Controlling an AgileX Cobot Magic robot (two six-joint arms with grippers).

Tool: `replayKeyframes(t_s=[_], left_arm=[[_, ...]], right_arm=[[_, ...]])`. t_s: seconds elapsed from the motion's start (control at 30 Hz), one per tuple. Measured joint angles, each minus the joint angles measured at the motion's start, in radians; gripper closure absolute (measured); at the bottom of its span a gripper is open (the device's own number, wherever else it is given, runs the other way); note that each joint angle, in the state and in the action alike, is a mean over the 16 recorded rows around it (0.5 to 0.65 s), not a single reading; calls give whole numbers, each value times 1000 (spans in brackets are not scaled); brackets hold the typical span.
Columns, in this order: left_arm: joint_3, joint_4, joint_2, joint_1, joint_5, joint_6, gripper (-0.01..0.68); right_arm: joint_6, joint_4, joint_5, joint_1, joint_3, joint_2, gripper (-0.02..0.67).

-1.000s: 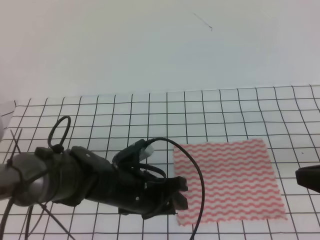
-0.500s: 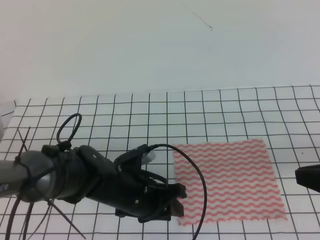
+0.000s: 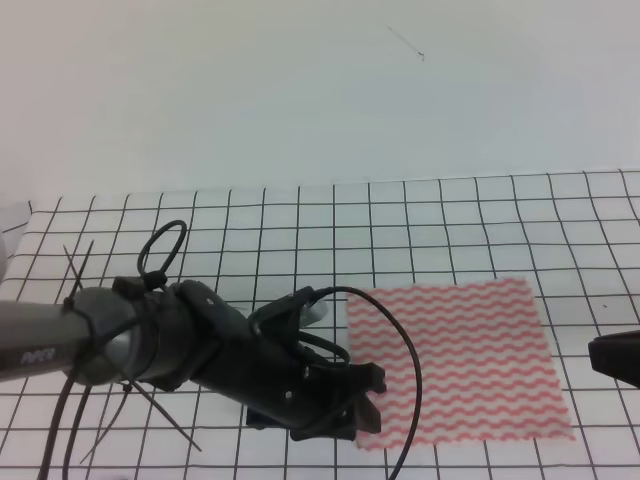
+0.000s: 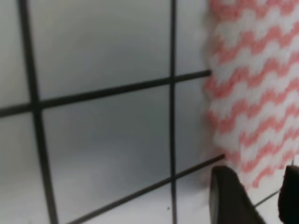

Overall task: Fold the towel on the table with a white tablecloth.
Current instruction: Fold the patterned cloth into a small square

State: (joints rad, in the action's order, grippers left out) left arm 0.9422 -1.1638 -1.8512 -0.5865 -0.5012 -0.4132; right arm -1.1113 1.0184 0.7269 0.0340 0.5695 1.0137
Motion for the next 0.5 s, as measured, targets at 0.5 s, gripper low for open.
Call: replayKeyframes(t_s=[0.5], left_arm=[[89,-1,-9,2,-2,-9,441]], right_arm=[[-7,2,-4,0,0,0,650]])
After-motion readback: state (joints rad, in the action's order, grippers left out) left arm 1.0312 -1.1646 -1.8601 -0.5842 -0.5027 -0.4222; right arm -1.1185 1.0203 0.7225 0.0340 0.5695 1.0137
